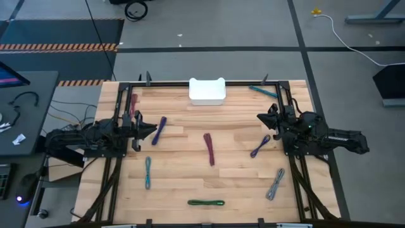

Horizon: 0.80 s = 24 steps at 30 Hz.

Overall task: Pick and place USB-C Cables
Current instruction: Put the left blue charger cable into the white bin

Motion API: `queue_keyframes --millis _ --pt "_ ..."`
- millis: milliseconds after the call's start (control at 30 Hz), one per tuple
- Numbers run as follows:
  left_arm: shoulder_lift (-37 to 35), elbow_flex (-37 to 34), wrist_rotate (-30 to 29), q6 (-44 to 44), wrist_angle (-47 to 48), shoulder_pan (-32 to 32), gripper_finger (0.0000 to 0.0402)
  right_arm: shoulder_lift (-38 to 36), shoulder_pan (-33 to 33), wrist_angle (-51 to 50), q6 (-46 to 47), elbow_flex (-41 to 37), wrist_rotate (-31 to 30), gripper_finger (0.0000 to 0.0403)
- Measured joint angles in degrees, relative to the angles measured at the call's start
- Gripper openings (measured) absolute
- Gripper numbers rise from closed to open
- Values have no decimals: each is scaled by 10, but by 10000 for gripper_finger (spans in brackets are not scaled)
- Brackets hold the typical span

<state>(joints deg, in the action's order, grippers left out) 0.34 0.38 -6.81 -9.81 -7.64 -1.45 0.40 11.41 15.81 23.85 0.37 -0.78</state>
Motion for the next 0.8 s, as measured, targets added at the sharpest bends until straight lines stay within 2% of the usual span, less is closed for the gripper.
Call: queue_keyframes --millis 367,500,567,667,800 --pt "0 0 0 0 -5 0 51 0 0 0 0 0 -1 10" --pt "0 0 -2 3 -55 0 55 0 0 0 0 0 -1 10" --pt "2 0 -32 31 -131 0 56 0 0 0 0 0 -1 10" --pt "19 0 -120 58 -244 -1 53 0 0 0 0 0 -1 10" --pt "93 33 -224 87 -220 -5 45 0 0 0 0 0 -1 10"
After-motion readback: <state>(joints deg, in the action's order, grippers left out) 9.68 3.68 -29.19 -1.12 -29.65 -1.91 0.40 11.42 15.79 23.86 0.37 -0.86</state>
